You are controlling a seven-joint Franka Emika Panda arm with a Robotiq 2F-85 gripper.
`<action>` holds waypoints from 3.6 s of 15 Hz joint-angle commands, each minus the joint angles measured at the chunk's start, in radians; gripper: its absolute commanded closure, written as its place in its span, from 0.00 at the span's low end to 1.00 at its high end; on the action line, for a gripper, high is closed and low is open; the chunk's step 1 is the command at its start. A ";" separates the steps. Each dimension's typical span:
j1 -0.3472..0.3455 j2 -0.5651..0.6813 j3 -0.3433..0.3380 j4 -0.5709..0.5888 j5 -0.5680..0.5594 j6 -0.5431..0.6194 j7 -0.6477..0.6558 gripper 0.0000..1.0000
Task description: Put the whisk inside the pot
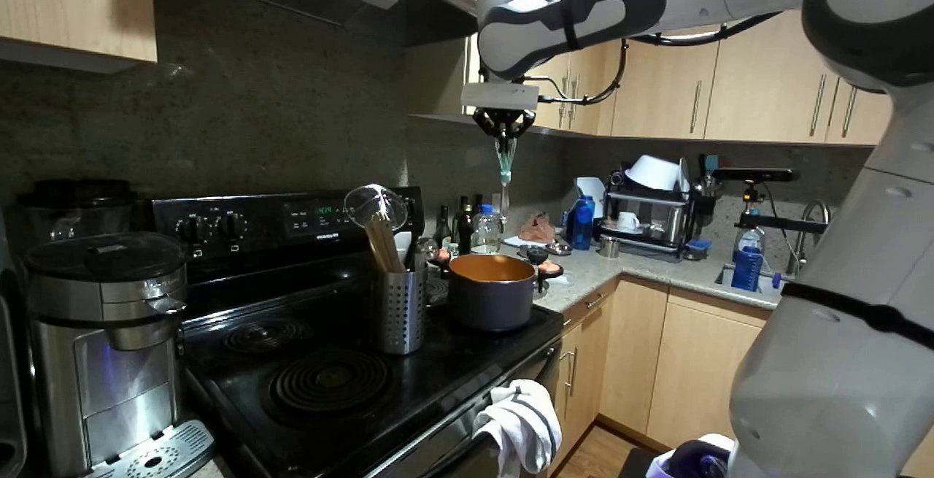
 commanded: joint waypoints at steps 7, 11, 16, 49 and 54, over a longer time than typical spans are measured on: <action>-0.027 0.048 -0.023 -0.117 -0.231 0.012 0.205 0.98; -0.017 0.087 -0.047 -0.140 -0.244 0.004 0.215 0.98; -0.007 0.147 -0.064 -0.140 -0.204 0.009 0.202 0.98; 0.028 0.179 -0.105 -0.055 0.502 0.062 -0.112 0.98; 0.001 0.201 -0.145 -0.010 0.666 0.014 -0.208 0.98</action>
